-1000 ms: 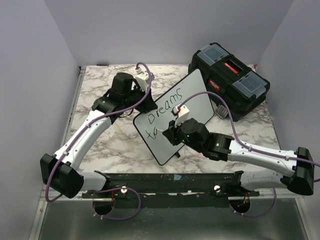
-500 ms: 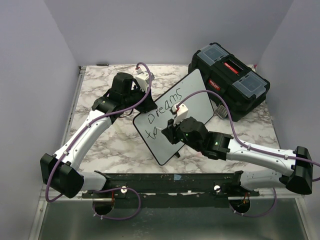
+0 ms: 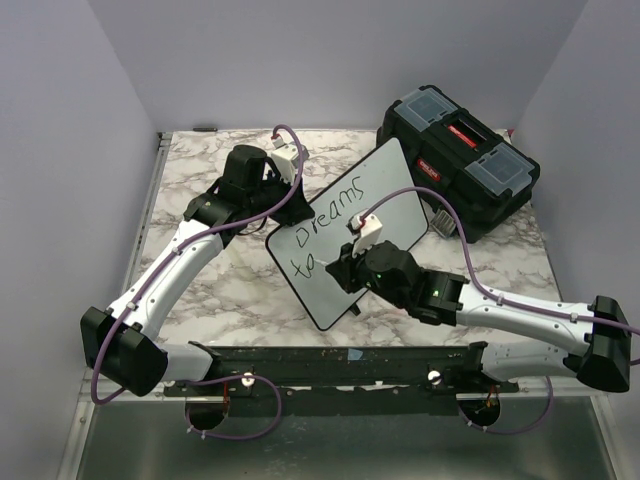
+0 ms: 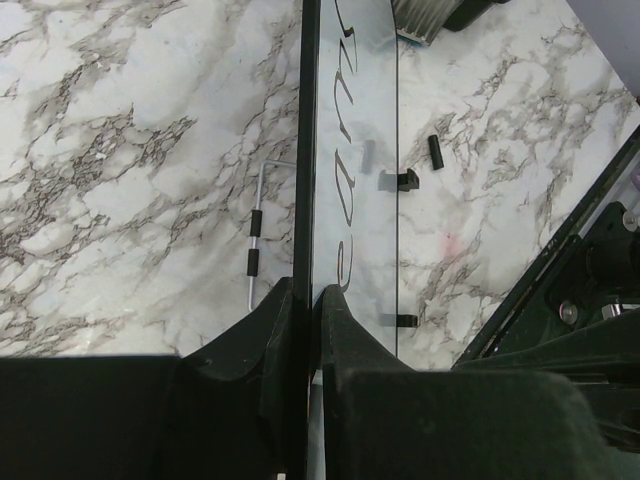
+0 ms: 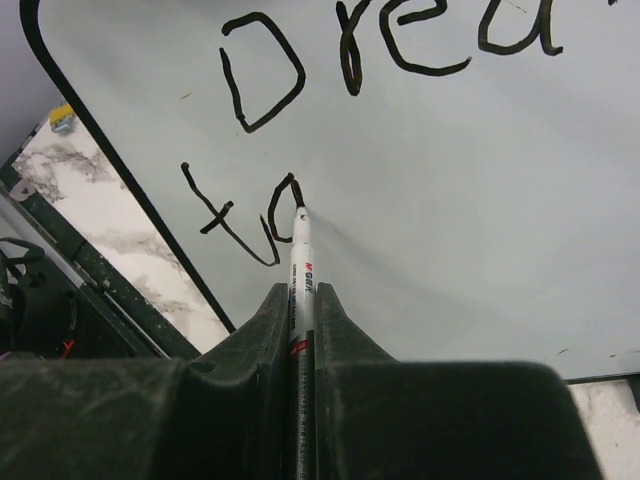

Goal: Write a sentence on the whiteboard

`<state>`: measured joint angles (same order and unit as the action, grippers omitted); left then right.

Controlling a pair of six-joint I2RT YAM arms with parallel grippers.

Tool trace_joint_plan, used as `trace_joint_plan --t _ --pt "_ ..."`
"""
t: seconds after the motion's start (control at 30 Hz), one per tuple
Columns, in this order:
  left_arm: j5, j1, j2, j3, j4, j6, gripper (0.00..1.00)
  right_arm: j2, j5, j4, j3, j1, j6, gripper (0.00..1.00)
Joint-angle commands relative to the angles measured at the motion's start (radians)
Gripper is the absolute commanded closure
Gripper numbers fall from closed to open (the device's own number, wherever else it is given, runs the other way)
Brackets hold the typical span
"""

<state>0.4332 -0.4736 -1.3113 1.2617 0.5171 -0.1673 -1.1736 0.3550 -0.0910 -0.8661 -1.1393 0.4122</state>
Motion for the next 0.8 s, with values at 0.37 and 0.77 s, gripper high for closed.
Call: trace_joint_plan --t 0.37,0.77 --pt "-0.056 -0.045 -0.029 -0.036 0.149 0.064 1.0 0.023 0.033 -0.063 0.052 0.005 0.014 0.99" --pt "-0.056 -0.045 -0.028 -0.037 0.149 0.064 1.0 0.1 0.058 -0.061 0.009 0.004 0.024 0.99"
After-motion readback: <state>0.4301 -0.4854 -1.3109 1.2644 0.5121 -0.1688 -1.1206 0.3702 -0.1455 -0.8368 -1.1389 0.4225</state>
